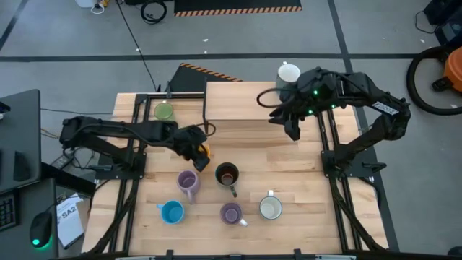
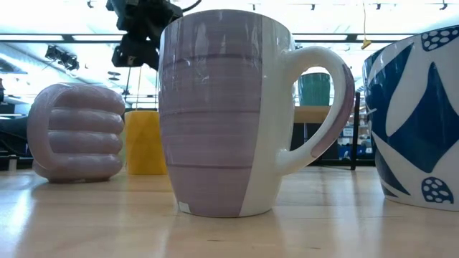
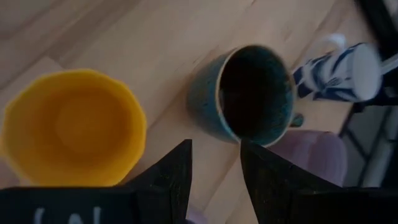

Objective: Place coffee mugs
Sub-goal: Put the yellow mug on the shelf

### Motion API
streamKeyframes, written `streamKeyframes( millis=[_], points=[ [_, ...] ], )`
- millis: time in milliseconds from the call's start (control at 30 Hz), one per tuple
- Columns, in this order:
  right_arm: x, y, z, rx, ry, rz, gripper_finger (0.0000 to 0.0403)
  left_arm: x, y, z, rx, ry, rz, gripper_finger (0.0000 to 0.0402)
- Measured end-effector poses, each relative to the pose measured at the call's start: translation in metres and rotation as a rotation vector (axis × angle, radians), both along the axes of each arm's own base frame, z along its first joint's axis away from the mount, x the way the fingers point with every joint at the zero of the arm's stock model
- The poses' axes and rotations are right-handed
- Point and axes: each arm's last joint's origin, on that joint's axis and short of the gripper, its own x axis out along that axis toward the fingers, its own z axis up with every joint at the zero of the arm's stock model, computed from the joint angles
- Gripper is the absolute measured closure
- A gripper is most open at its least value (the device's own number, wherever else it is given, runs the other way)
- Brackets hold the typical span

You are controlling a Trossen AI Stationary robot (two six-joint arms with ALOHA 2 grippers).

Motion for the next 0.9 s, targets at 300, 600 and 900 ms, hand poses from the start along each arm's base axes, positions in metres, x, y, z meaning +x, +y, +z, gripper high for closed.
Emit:
streamKeyframes(
  millis=[300,600,900],
  points=[
    [0.001,0.016,0.001,-0.008,-0.009,-0.005,0.0292,0.016,-0.015,0.009,0.141,0.202,-0.042,0.026],
    [0.001,0.024,0.002,-0.02,-0.022,-0.02,0.0292,0.037,-0.008,-0.021,0.178,0.298,-0.066,0.026],
    [0.001,0.025,0.002,-0.014,-0.027,-0.019,0.0292,0.047,-0.005,-0.041,0.209,0.375,-0.007,0.026]
  ],
)
